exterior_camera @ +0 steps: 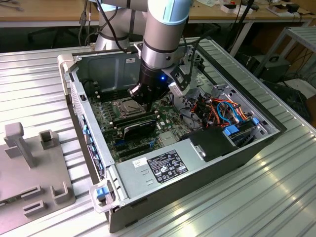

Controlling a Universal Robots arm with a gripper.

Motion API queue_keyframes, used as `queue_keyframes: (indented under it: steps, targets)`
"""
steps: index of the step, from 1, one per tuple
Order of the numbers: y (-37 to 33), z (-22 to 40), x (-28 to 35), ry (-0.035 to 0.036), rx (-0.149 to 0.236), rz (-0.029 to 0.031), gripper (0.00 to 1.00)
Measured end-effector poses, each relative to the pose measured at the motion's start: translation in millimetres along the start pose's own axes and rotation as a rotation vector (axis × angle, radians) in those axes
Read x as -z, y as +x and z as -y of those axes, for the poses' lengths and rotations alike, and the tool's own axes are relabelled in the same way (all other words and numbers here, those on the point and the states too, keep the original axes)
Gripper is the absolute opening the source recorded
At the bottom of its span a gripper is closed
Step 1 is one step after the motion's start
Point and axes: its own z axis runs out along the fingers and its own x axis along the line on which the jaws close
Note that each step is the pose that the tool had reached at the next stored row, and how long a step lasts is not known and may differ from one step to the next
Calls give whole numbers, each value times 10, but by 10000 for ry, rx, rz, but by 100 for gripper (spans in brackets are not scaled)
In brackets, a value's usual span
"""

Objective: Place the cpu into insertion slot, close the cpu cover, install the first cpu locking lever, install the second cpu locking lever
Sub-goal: 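Install the second cpu locking lever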

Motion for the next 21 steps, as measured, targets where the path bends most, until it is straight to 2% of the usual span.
queue_keyframes:
  steps: [14, 21]
  targets:
    - [0, 27, 1, 0, 2, 0, 11]
    - [1, 74, 2, -1, 2, 0, 11]
